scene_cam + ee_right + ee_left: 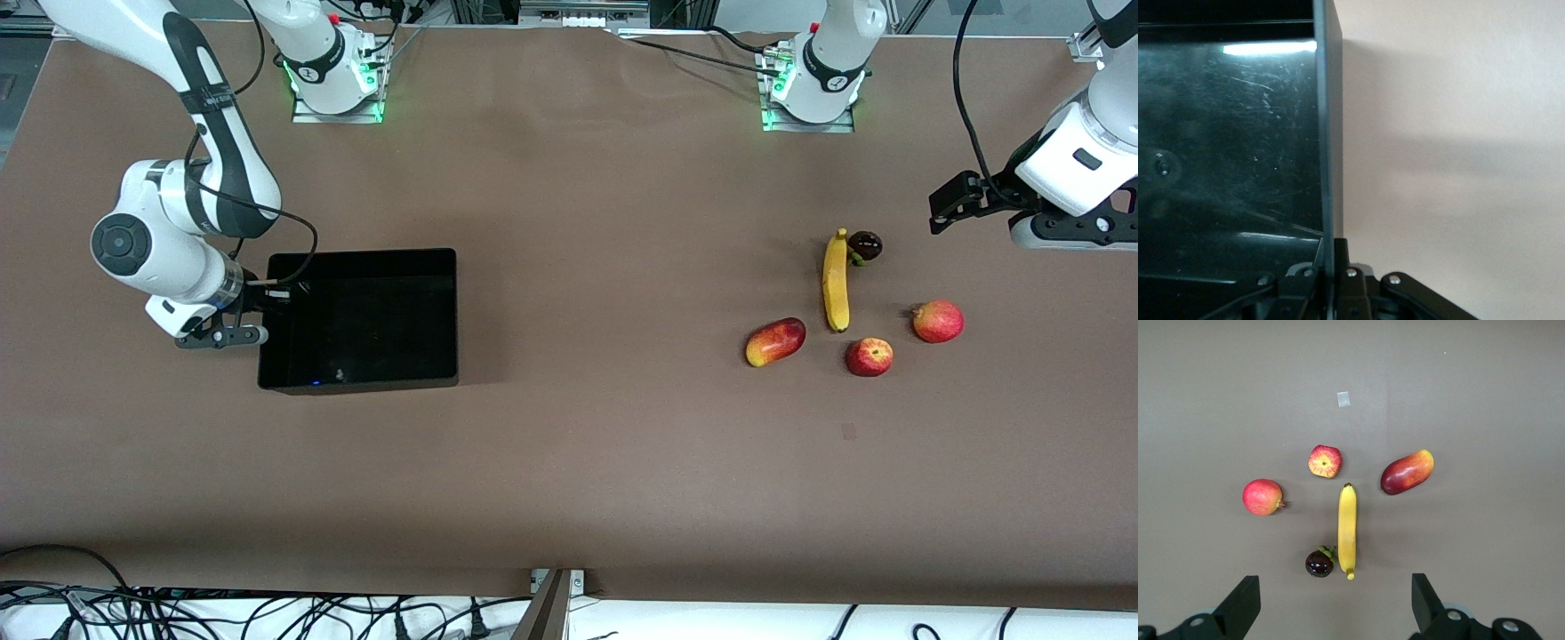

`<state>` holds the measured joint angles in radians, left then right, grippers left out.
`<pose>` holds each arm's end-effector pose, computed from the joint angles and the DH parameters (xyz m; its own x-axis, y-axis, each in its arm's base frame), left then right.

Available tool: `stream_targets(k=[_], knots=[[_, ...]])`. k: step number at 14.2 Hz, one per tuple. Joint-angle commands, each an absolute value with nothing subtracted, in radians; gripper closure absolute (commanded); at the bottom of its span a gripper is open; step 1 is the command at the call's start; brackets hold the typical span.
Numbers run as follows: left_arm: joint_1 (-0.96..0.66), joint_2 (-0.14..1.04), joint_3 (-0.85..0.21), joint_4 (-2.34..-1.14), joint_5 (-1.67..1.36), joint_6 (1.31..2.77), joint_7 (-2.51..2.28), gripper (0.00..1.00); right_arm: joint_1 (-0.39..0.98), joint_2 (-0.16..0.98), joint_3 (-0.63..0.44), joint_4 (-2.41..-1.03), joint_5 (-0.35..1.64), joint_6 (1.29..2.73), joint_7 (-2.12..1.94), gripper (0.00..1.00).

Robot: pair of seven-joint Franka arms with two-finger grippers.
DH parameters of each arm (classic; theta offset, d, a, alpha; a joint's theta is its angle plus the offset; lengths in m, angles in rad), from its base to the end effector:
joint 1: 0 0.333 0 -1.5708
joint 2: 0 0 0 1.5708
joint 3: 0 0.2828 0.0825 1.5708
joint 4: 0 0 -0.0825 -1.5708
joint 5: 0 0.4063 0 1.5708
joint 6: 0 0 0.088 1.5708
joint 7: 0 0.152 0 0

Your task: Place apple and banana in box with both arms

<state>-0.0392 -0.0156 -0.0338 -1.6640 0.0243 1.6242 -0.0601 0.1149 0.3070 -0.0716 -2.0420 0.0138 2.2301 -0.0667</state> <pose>0.5726 -0.0384 0.5138 0.9996 -0.0142 -0.0227 -0.0148 -0.9995 -0.0262 0.5803 0.0249 0.1903 0.9878 0.1018 -0.1182 0.1030 -0.9947 0.0039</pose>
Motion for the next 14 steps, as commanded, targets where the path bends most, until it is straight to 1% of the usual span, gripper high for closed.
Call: stream_targets(k=[1,3,4,6,10,11,14], knots=[[-0.041,-0.018,-0.035,-1.647,0.011,1.605,-0.069,0.0,0.15,0.317,-0.028,-1.896,0.098,2.09,-0.042,1.0],[-0.041,-0.018,-0.035,-1.647,0.011,1.605,-0.069,0.0,0.22,0.386,-0.026,-1.782,0.144,2.036,0.018,1.0],[-0.041,-0.018,-0.035,-1.647,0.011,1.605,-0.069,0.0,0.268,0.435,-0.026,-1.702,0.161,1.996,0.093,1.0],[-0.041,-0.018,-0.035,-1.647,0.011,1.605,-0.069,0.0,0.368,0.506,-0.026,-1.596,0.172,1.957,0.261,1.0],[-0.041,-0.018,-0.037,-1.647,0.011,1.605,-0.069,0.0,0.556,0.56,-0.026,-1.575,0.245,2.0,0.467,1.0],[-0.041,-0.018,-0.037,-1.647,0.011,1.605,-0.069,0.0,0.61,0.575,-0.029,-1.568,0.244,2.034,0.527,1.0],[-0.04,-0.011,-0.035,-1.649,0.009,1.605,-0.063,0.0,0.693,0.626,-0.028,-1.548,0.242,2.129,0.574,1.0]])
